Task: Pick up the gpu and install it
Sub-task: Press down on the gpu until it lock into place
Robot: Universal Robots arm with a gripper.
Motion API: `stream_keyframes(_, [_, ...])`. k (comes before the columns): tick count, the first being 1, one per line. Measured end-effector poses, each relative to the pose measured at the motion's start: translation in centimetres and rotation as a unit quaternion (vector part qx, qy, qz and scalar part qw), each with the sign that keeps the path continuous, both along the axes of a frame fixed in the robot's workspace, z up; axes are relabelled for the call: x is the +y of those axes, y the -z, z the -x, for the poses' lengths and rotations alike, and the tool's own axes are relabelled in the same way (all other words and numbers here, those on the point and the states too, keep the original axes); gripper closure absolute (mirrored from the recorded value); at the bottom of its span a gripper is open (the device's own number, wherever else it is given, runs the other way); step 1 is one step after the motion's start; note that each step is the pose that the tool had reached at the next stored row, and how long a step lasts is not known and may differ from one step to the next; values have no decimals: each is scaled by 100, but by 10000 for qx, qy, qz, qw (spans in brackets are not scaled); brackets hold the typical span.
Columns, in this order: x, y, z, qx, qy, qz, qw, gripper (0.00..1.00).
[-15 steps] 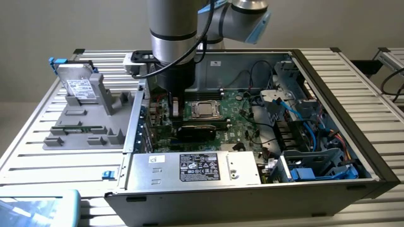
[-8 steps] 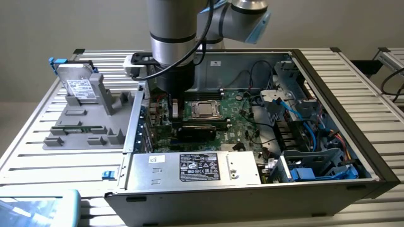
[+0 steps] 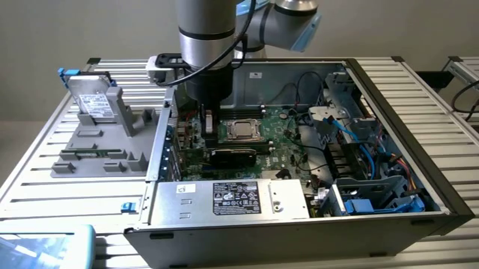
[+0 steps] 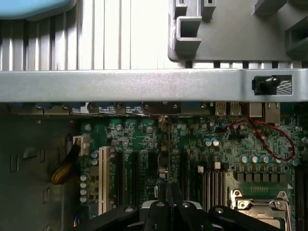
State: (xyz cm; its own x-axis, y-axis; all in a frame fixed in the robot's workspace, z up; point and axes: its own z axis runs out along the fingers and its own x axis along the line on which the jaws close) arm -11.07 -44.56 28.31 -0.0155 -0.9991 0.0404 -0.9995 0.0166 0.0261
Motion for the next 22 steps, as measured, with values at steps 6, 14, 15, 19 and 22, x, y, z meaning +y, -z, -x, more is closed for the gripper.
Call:
stream_keyframes(6, [-1,8,-232,0,-1,1,10000,88])
stream_keyframes(14, [-1,114,-232,1,7,2,10000,88])
stream_keyframes(15, [-1,120,-231,1,7,2,10000,88])
stream_keyframes(19, [-2,178,-227,2,7,7,10000,88])
stream_keyframes(22, [-2,196,-225,3,7,7,10000,88])
